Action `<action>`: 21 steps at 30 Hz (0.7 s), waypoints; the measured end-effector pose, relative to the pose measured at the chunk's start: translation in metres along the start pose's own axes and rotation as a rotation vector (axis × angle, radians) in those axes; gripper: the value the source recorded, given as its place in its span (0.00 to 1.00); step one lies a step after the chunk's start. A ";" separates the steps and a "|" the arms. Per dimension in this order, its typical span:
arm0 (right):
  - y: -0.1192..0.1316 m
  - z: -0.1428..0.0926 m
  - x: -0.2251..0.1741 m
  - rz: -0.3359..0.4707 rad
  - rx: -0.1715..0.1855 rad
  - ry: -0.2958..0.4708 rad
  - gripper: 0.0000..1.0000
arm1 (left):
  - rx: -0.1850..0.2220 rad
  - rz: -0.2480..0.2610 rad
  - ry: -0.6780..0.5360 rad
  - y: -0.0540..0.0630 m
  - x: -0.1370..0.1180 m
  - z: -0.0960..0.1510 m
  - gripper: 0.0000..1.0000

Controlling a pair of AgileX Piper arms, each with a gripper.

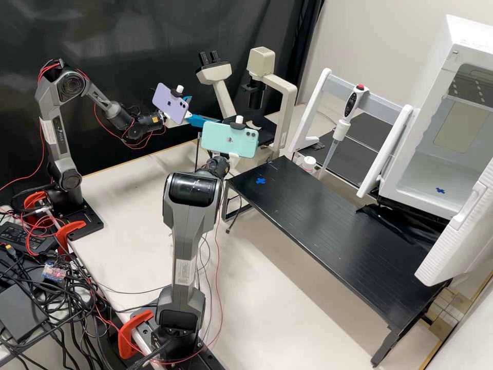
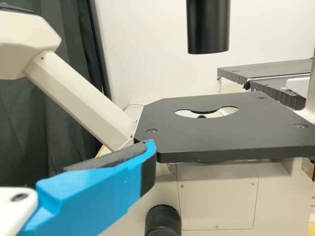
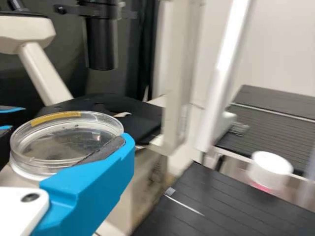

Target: Move the petri dish to the bench

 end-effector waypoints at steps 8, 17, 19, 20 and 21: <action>-0.001 0.043 -0.037 0.041 -0.009 -0.066 0.00 | 0.000 0.000 0.000 0.000 0.000 0.000 1.00; 0.001 0.076 -0.061 0.058 0.004 -0.111 0.00 | 0.000 0.000 0.000 0.000 0.000 0.000 1.00; 0.002 0.080 -0.062 0.065 0.016 -0.125 0.00 | 0.000 0.000 0.000 0.000 0.000 0.000 1.00; 0.004 0.082 -0.062 0.071 0.020 -0.130 0.00 | 0.000 0.000 0.000 0.000 0.000 0.000 1.00; 0.005 0.083 -0.062 0.079 0.022 -0.133 0.00 | 0.000 0.000 0.000 0.000 0.000 0.000 1.00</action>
